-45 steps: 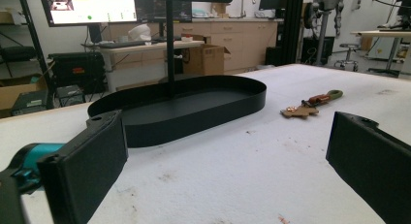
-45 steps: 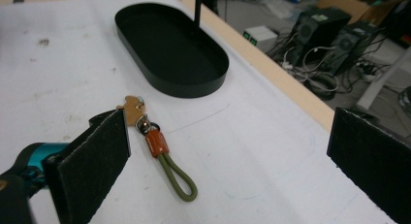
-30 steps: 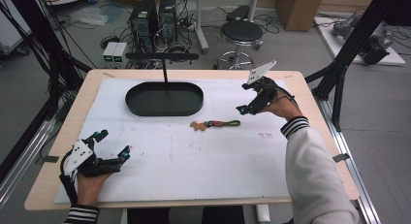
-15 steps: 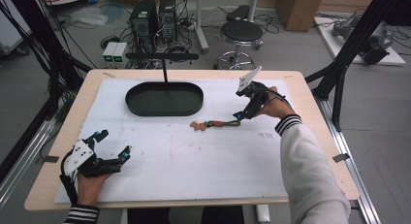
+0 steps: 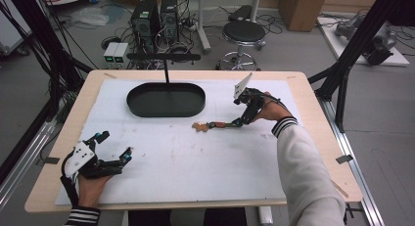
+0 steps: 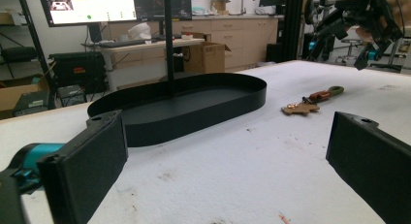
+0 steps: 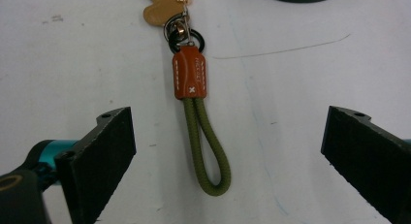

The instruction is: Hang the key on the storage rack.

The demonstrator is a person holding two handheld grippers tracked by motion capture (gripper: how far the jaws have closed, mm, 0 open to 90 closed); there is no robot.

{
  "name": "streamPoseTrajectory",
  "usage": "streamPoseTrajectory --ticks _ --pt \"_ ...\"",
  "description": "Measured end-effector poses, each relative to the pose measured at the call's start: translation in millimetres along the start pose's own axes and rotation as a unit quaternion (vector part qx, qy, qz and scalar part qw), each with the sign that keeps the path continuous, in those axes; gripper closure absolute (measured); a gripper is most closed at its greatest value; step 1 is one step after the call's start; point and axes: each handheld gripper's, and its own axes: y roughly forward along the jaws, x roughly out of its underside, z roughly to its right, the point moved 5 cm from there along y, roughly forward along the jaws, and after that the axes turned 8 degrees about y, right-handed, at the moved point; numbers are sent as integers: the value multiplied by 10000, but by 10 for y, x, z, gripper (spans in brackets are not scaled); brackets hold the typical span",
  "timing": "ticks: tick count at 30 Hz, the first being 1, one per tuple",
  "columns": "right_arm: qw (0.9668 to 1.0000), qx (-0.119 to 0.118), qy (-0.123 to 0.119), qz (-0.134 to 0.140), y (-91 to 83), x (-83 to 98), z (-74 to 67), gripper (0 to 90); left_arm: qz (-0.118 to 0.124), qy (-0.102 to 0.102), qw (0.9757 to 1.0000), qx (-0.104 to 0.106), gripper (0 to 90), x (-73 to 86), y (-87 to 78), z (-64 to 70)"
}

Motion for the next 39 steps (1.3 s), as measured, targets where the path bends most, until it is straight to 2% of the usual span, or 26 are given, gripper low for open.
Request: streamPoseTrajectory --ticks 3,8,10,11,13,18,23,27,32,39 --pt "9996 -50 -9 -273 86 26 -24 54 1 -2 10000 2 17 0 0 0" --pt "9986 -65 -110 -514 198 46 -32 69 3 -6 10000 1 17 1 -1 -2" --pt "9984 -58 -118 -542 212 49 -29 70 9 -17 10000 4 17 0 0 -2" --pt "9982 -80 -144 -585 239 54 -23 126 2 -13 10000 -2 17 1 -1 -2" --pt "9977 -127 -176 -643 249 60 -18 160 9 -20 10000 7 17 0 0 -1" --pt "9972 -101 -136 -723 268 72 -13 188 4 -30 10000 -1 17 1 -1 -4" --pt "9961 -83 -230 -843 264 77 -12 295 6 -33 10000 -2 17 1 -1 -4" --pt "9953 -80 -279 -923 267 77 -21 346 7 -34 10000 -1 17 1 -1 -5" --pt "9947 -81 -248 -995 268 86 -25 372 3 -29 10000 1 17 2 -2 -5" --pt "9924 -106 -342 -1173 267 111 -23 447 9 -35 10000 1 17 2 -2 -6"
